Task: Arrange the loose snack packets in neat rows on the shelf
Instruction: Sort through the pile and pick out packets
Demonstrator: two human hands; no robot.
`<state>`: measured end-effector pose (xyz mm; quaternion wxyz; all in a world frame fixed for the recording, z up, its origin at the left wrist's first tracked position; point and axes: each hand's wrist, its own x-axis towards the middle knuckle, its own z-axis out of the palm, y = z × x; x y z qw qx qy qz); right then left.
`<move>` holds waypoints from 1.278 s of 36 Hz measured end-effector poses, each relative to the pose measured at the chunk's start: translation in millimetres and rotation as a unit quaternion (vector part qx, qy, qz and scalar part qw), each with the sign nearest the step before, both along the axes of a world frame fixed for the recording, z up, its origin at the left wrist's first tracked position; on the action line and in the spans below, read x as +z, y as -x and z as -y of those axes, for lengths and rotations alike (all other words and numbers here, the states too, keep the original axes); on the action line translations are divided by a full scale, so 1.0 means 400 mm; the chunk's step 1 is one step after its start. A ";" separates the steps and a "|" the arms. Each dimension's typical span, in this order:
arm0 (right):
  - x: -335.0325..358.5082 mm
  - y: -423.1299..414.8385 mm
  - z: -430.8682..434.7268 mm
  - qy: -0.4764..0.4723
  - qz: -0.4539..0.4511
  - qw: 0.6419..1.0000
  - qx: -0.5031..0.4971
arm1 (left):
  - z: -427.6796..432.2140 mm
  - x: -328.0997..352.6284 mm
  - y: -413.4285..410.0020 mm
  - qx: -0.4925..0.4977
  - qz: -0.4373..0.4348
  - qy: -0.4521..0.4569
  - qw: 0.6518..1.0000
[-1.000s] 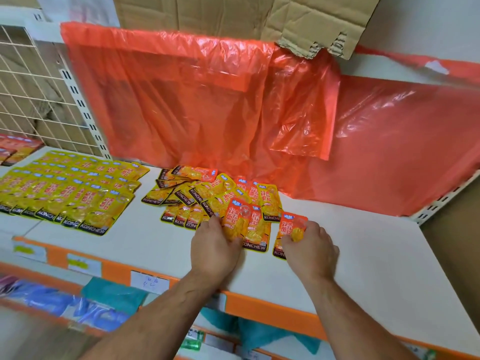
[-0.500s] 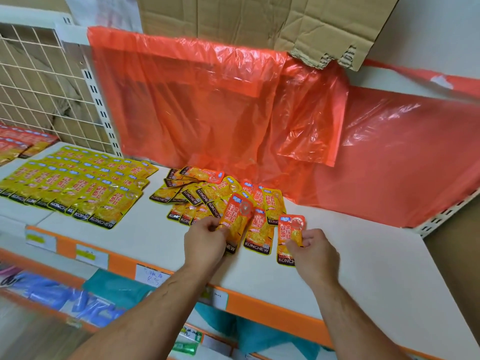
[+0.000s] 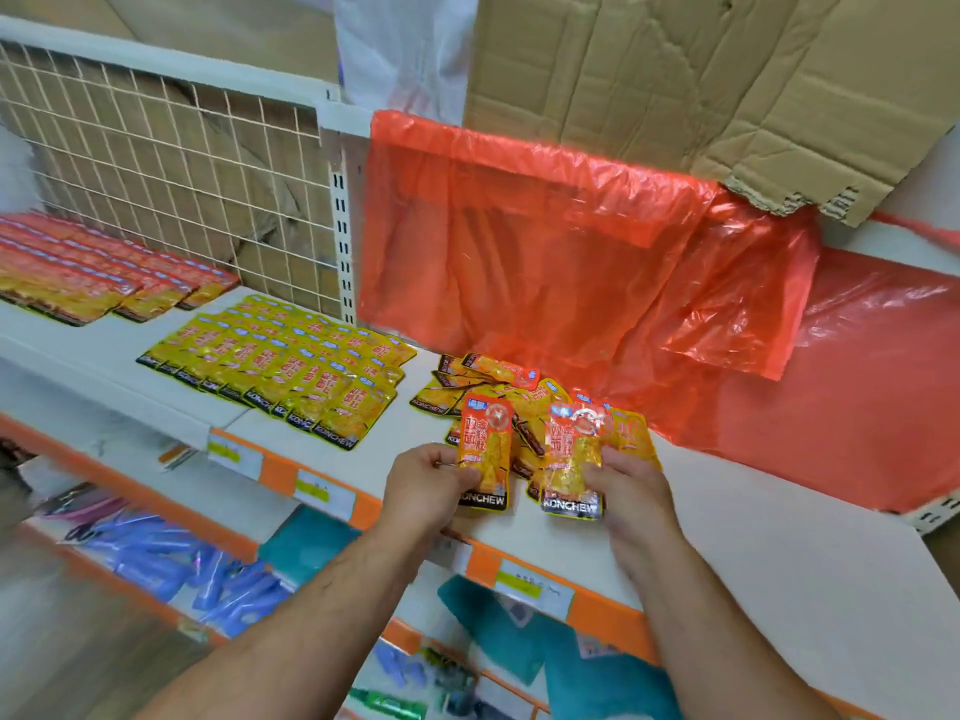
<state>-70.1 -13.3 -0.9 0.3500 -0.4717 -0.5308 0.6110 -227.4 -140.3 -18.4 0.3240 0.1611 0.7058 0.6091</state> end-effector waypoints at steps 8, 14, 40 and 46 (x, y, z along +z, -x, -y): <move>0.003 0.274 0.227 0.059 0.010 0.984 0.167 | 0.244 0.039 0.196 0.021 0.015 -0.038 0.999; 0.020 0.505 0.418 0.012 0.015 0.973 0.228 | 0.467 0.059 0.389 0.071 0.008 -0.043 0.997; -0.019 1.355 0.667 -0.024 0.071 0.915 0.397 | 0.793 0.051 1.094 0.283 -0.010 0.024 0.959; -0.015 1.483 0.582 -0.015 0.097 0.919 0.381 | 0.682 0.057 1.262 0.252 -0.051 0.066 0.964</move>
